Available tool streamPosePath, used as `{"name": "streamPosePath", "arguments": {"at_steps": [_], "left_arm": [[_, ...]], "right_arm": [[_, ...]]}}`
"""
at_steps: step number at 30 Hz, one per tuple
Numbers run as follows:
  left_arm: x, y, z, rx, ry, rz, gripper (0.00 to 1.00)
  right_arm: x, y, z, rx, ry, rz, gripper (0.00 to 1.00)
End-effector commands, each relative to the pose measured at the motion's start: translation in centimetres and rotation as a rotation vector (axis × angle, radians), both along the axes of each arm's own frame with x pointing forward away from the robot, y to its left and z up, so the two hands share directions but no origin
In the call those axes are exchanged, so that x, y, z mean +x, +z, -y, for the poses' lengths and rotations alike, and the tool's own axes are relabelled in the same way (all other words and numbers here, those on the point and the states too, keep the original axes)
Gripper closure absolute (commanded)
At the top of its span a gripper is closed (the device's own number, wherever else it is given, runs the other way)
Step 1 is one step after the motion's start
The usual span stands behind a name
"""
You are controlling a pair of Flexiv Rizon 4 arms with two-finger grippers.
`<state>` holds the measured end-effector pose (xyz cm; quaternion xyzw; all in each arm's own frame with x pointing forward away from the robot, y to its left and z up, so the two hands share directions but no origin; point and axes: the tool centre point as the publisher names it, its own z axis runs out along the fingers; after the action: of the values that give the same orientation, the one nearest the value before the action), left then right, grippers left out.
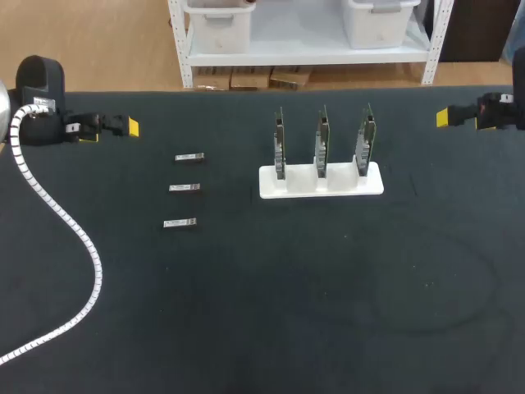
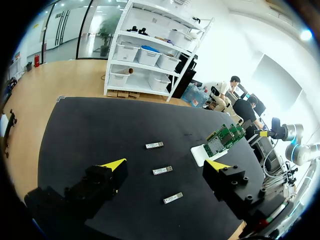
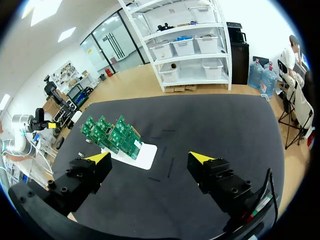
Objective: Pick up the optical module with the left hand, and insert it into the network port with the right hand.
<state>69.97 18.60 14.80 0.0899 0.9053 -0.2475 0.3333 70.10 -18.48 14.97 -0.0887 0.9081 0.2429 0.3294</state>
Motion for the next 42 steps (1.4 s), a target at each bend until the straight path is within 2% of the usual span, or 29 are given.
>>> {"name": "streamPosePath", "arguments": {"at_steps": [1, 28, 29, 34, 35, 36, 40, 42], "left_arm": [[0.0, 0.2, 0.1, 0.007, 0.004, -0.006, 0.0], [0.0, 0.2, 0.1, 0.007, 0.004, -0.006, 0.0], [-0.1, 0.5, 0.2, 0.029, -0.032, -0.008, 0.0], [-0.8, 1.5, 0.9, 0.225, -0.186, -0.063, 0.0], [-0.9, 1.7, 1.0, 0.263, -0.216, -0.067, 0.0], [-1.1, 1.9, 1.2, 0.304, -0.273, -0.044, 0.0], [-1.7, 1.8, 2.1, 0.399, -0.482, -0.084, 0.0], [-2.0, 1.2, 2.1, 0.425, -0.533, -0.113, 0.0]], "right_arm": [[-0.1, 0.1, 0.0, -0.002, -0.002, 0.0, 0.0], [-0.1, 0.1, 0.0, -0.002, -0.002, 0.0, 0.0], [-0.1, 0.1, 0.0, -0.002, -0.002, 0.0, 0.0], [-0.1, 0.1, 0.0, -0.002, -0.002, 0.0, 0.0], [-0.1, 0.1, 0.0, -0.002, -0.002, 0.0, 0.0], [-0.1, 0.1, 0.0, -0.002, -0.002, 0.0, 0.0], [-0.1, 0.1, 0.0, -0.002, -0.002, 0.0, 0.0], [-0.1, 0.1, 0.0, -0.002, -0.002, 0.0, 0.0]]}}
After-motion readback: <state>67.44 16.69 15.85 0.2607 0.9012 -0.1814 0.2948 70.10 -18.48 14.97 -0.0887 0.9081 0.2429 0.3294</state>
